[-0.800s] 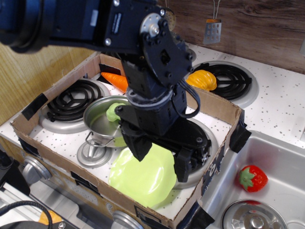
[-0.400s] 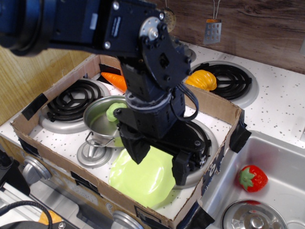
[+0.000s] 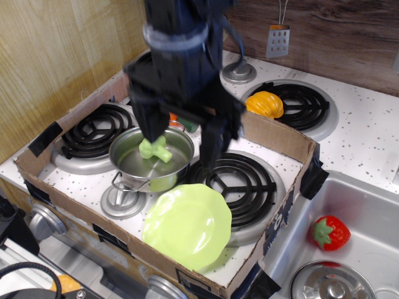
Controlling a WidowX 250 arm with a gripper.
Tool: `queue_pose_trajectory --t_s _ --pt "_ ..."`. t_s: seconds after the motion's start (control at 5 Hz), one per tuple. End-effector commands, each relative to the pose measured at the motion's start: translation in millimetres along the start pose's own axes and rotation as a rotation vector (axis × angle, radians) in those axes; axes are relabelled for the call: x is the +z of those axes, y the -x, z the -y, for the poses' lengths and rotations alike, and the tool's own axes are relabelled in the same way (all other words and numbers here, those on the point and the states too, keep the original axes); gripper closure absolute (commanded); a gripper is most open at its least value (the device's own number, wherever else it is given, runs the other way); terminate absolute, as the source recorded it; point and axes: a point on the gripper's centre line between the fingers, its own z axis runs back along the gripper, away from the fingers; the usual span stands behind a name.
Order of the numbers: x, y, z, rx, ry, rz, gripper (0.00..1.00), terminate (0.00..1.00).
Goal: Take broccoli out of pan
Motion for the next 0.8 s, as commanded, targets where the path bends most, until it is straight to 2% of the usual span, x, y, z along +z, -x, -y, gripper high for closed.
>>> queue_pose_trajectory --t_s 0.0,0.2,0.4,0.6 --pt "17.9 -11.5 -41.6 -0.025 -0.109 0.078 0.0 0.0" --pt "8.8 -16.2 -63.0 -0.037 -0.19 0.1 0.0 0.0" --pt "-9.1 -24.0 -81.5 -0.045 -0.176 0.109 0.0 0.0" --pt "-29.6 -30.1 -88.2 0.021 -0.163 0.114 0.0 0.0"
